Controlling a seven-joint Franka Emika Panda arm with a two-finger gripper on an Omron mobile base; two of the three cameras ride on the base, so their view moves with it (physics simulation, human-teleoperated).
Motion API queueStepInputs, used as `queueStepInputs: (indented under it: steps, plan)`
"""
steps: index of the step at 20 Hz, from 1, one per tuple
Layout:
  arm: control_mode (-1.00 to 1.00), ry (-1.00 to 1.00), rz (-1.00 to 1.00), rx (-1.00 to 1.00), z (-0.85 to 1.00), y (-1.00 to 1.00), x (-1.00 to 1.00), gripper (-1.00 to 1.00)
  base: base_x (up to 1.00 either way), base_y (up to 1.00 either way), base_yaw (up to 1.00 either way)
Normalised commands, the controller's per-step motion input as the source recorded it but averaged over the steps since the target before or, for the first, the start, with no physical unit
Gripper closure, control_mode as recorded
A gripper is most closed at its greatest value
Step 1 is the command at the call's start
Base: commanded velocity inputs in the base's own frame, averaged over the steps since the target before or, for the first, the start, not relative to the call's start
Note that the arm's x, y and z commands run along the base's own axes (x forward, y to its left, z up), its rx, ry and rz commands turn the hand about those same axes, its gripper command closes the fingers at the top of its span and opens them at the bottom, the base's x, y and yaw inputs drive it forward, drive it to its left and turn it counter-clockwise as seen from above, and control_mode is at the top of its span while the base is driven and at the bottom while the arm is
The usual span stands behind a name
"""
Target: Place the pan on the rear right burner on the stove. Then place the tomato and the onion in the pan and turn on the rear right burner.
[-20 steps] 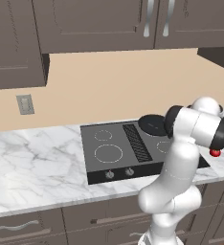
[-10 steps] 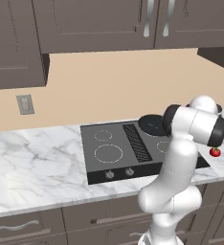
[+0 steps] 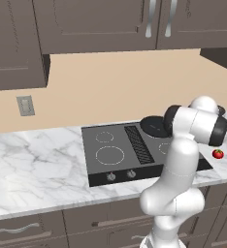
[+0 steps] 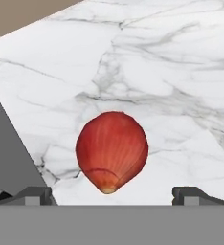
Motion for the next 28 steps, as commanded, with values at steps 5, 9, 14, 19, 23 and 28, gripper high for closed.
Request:
queueStepInputs:
  steps: [5, 9, 14, 19, 23, 28]
  plan:
    - [-1.0, 0.0, 0.0, 0.0, -0.08, -0.04, 0.06, -1.0, 0.0, 0.0, 0.0]
    - [-1.0, 0.0, 0.0, 0.0, -0.09, -0.05, 0.07, -1.0, 0.0, 0.0, 0.0]
    - [-1.0, 0.0, 0.0, 0.0, -0.09, -0.09, 0.08, -1.0, 0.0, 0.0, 0.0]
    - [-1.0, 0.0, 0.0, 0.0, -0.08, -0.12, 0.09, -1.0, 0.0, 0.0, 0.0]
    - [-1.0, 0.0, 0.0, 0.0, -0.08, -0.07, 0.12, -1.0, 0.0, 0.0, 0.0]
    - [-1.0, 0.0, 0.0, 0.0, -0.09, -0.03, 0.14, -1.0, 0.0, 0.0, 0.0]
